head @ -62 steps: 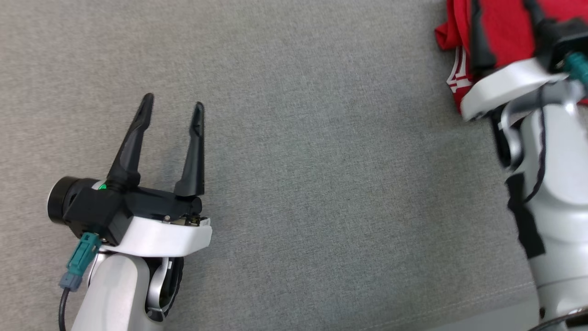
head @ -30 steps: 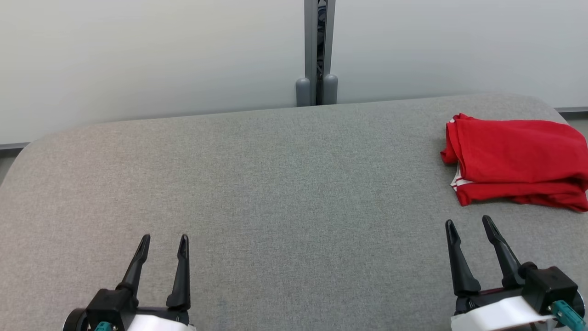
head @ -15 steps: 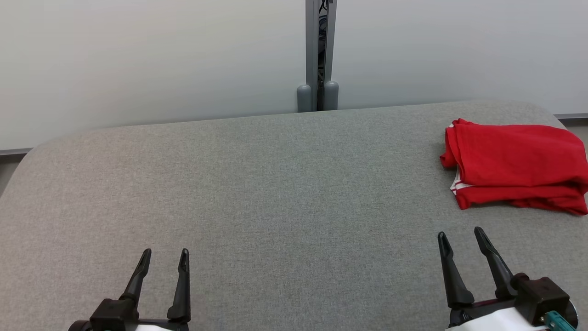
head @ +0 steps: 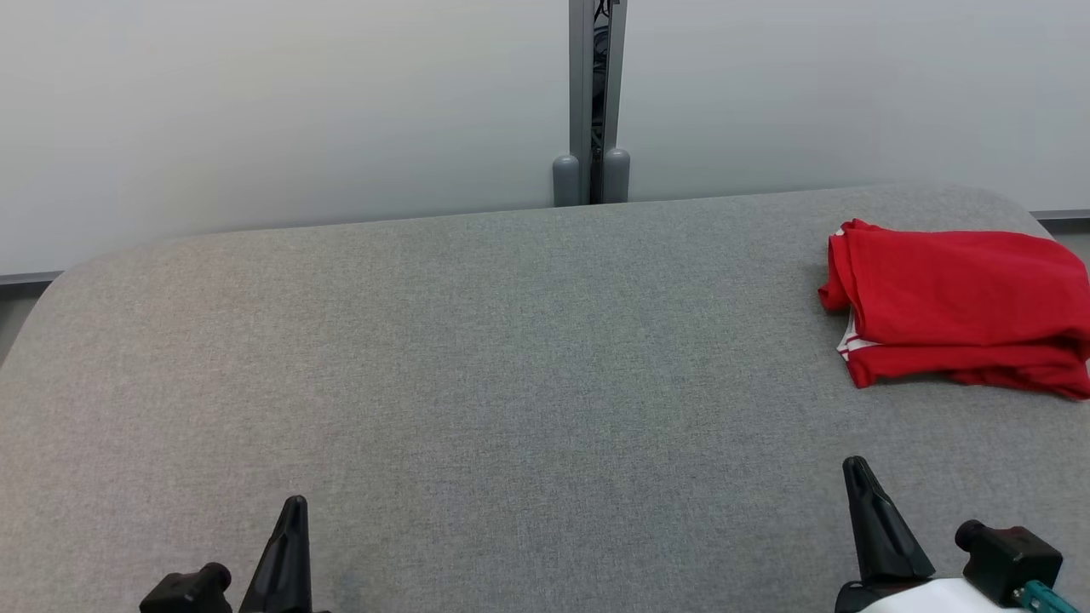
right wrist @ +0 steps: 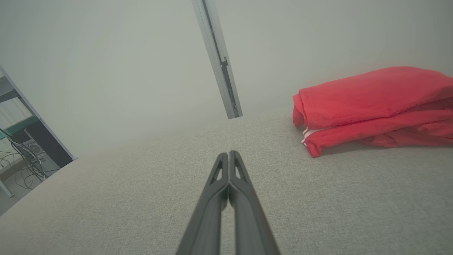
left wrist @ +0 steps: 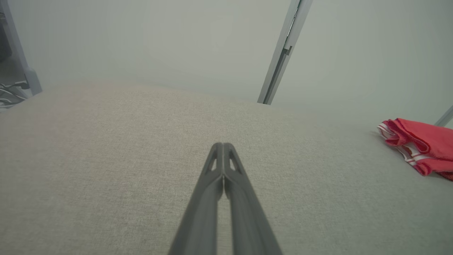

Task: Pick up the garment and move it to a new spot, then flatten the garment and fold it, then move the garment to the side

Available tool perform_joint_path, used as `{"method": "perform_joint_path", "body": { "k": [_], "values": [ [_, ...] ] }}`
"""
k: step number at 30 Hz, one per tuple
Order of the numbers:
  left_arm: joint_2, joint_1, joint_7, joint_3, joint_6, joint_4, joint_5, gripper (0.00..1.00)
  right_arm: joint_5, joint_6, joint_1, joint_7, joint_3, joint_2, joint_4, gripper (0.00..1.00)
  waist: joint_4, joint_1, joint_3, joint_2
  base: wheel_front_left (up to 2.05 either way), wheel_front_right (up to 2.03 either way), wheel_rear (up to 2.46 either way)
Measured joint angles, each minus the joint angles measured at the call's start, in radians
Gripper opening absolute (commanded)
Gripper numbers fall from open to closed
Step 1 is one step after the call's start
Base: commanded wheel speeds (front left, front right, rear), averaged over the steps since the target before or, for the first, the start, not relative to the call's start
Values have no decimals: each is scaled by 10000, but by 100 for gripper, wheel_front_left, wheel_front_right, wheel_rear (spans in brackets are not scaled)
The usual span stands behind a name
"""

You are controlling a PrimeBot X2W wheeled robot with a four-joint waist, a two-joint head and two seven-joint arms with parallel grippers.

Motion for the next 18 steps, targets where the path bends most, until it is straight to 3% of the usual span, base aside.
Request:
{"method": "perform_joint_path", "body": {
  "k": [18],
  "values": [
    [12,-337,708,470,-163,-86,-3049,0,3139,-2,-593,662,-230,-109,407,0,60,0,34,0,0,0,0]
  ]
}}
